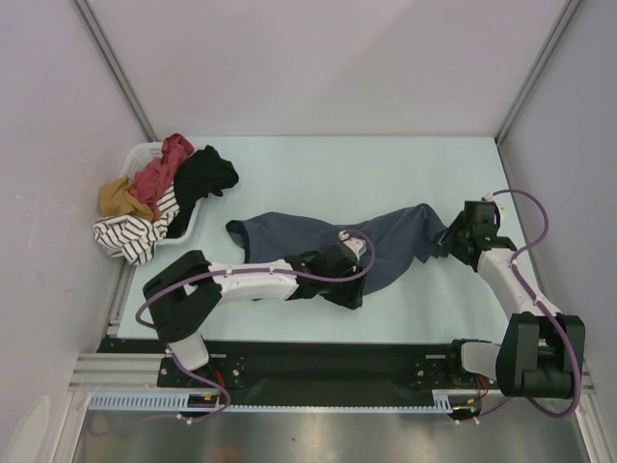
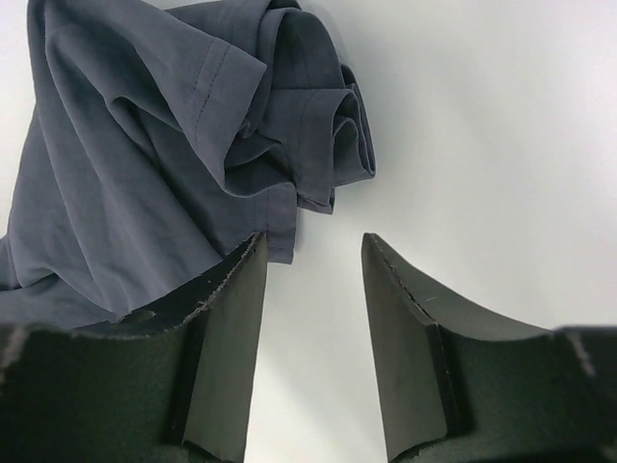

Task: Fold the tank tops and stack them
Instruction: Flatten the tank top out

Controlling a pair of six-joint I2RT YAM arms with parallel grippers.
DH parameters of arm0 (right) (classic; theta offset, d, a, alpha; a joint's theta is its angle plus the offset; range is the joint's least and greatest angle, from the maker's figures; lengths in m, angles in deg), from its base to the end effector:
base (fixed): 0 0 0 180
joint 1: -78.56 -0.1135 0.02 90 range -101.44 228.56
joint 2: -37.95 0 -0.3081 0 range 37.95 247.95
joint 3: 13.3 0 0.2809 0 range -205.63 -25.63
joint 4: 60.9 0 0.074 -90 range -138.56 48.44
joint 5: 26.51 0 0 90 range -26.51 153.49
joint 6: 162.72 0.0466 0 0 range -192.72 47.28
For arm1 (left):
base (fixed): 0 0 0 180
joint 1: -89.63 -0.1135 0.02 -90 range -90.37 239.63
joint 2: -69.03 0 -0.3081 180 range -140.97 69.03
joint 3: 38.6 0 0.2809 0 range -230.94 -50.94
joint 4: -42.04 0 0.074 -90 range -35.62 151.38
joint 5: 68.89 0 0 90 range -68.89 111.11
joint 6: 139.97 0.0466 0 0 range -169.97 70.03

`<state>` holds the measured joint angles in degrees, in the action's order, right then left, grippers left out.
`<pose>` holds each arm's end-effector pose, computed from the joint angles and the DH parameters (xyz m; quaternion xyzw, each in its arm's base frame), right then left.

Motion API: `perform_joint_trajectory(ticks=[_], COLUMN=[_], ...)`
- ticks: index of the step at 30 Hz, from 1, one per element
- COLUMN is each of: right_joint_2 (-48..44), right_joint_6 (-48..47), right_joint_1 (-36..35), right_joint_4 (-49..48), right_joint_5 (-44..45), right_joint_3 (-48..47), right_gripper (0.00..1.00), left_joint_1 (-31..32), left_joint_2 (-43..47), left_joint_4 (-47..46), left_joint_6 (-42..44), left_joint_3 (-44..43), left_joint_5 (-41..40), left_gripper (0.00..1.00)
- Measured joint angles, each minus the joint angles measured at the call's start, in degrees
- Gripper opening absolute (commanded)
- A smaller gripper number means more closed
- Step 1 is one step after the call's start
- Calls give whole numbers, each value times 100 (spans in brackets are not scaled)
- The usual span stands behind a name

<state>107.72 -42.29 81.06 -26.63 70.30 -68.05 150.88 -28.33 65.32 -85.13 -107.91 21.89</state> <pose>0.2627 -0.0170 0.2386 0.2851 0.8917 0.0298 0.3504 0.1835 -0.3359 0.1928 0.2152 0.9187 -0.2511 0.2159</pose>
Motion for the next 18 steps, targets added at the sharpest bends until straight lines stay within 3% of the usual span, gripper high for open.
perform_joint_trajectory(ticks=[4, 6, 9, 11, 13, 15, 18], right_joint_2=[-63, -101, -114, -114, -114, -114, -114], right_joint_6=[0, 0, 0, 0, 0, 0, -2], right_joint_1=[11, 15, 24, 26, 26, 26, 26], right_joint_4=[-2, -2, -24, -39, -42, -50, -50], right_joint_5=[2, 2, 0, 0, -2, -2, -2], right_joint_3=[0, 0, 11, 28, 39, 39, 39], right_gripper=[45, 45, 44, 44, 45, 45, 45], left_joint_1=[-2, -2, -2, -2, -2, -2, -2], left_joint_2=[-256, -286, -289, -289, -295, -313, -378], left_joint_4=[-85, -92, -140, -142, -138, -138, -133], left_joint_6=[2, -4, -48, -46, -50, -70, -83], left_joint_3=[-144, -201, -212, -212, -212, -212, -212], left_joint_5=[52, 37, -28, -103, -232, -339, -455], left_gripper=[61, 51, 44, 45, 56, 61, 58])
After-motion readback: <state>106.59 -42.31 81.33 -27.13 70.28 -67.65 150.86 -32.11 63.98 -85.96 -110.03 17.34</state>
